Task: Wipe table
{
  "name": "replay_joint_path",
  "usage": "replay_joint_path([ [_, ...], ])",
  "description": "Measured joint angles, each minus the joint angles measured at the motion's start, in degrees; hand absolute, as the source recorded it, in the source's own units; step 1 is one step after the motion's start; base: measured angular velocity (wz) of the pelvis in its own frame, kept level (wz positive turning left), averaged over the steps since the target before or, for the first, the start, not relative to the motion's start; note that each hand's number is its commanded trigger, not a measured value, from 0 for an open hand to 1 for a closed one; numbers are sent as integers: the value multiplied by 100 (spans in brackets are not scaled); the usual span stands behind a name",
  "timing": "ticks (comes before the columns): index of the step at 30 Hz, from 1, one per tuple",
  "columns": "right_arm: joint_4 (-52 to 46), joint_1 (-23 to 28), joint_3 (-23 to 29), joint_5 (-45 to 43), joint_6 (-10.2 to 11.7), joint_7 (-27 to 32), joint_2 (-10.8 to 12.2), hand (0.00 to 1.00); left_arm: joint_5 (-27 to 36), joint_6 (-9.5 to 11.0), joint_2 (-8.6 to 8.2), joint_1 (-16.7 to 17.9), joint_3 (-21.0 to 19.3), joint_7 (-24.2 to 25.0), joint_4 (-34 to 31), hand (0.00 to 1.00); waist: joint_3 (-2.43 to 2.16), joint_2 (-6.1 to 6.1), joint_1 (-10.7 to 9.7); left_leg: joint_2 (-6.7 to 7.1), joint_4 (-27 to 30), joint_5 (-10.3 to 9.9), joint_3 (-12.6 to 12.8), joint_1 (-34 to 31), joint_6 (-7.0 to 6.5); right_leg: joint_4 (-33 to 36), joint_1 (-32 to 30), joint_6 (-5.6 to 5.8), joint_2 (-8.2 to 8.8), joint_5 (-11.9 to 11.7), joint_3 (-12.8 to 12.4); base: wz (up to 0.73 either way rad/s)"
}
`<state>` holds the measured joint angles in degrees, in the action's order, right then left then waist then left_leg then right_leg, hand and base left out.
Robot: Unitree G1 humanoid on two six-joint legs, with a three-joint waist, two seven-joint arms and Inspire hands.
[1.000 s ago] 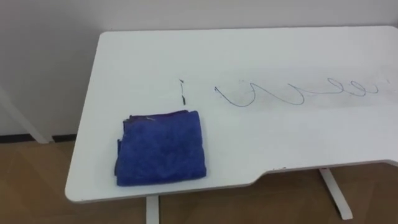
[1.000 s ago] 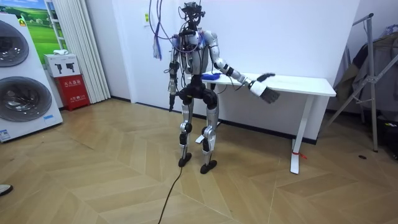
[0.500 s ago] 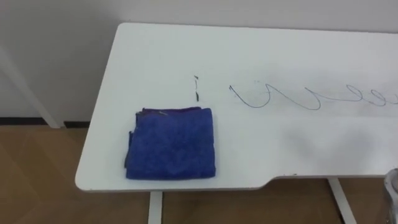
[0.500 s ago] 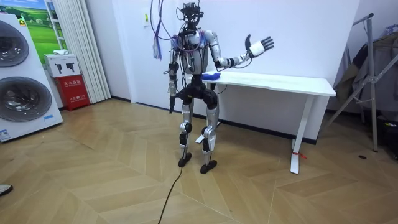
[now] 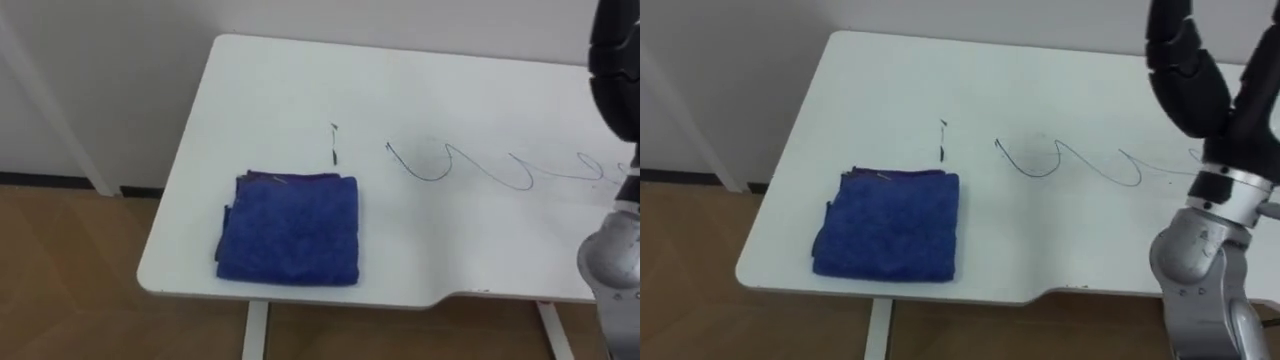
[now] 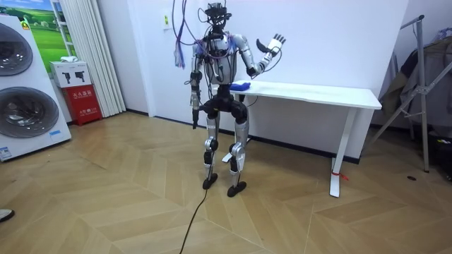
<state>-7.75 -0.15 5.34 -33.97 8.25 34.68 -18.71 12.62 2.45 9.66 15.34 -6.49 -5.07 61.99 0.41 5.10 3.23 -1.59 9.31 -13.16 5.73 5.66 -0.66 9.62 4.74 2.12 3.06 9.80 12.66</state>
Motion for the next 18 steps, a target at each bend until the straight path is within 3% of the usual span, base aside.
replay_joint_path([
  [9, -12, -63, -812, -865, -56, -771, -143, 0, -216, 14, 36, -194, 113, 234, 115, 0, -20, 68, 247, 8, -9, 2, -95, -7, 2, -3, -39, 0, -2, 0, 10, 0],
  [18, 31, -334, -1382, -1122, -63, -1260, -147, 0, -441, 17, 96, -350, 117, 238, 249, 0, 12, 191, 465, 9, -1, 2, -132, -100, 2, -43, -80, -1, -3, -1, 25, 1],
])
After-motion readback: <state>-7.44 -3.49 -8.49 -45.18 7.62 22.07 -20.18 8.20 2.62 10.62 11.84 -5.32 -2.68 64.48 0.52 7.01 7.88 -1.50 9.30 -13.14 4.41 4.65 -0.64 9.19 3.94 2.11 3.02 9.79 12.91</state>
